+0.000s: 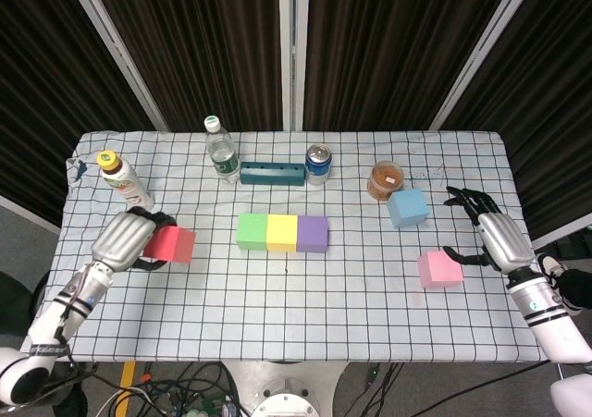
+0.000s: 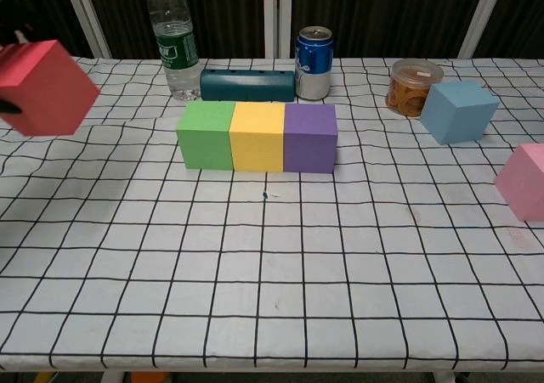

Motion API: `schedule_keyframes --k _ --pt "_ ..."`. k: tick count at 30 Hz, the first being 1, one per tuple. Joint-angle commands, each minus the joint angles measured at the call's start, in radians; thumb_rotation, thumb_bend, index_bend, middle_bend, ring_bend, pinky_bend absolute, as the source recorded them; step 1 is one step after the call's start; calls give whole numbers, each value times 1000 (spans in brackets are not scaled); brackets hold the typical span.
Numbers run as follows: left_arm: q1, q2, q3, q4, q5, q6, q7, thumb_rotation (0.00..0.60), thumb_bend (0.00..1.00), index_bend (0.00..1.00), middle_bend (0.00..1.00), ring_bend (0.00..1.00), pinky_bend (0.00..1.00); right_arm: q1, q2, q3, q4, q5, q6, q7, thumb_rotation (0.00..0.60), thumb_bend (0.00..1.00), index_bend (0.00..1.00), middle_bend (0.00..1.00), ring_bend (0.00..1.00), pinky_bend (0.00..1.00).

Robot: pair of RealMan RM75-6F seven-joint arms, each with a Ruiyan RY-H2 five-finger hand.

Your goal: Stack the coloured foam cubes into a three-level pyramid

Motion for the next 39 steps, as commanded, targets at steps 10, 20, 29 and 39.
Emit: schedule_keyframes --k 10,20,29,39 --pt "-375 -71 -106 49 -425 -302 227 583 170 328 452 433 280 -12 9 -6 -7 -13 13 12 600 200 0 215 42 0" --pt "-605 -156 -35 98 -756 -285 369 583 166 290 414 402 259 -17 3 -12 -3 -30 24 28 600 199 0 216 42 0" --pt "-732 -244 41 170 -935 -252 444 579 160 249 359 391 260 -19 0 -15 7 -38 26 45 600 200 0 216 42 0" --pt "-796 -260 71 169 -1045 -228 454 505 127 99 171 165 216 -22 0 -18 27 -43 30 76 600 200 0 215 42 0"
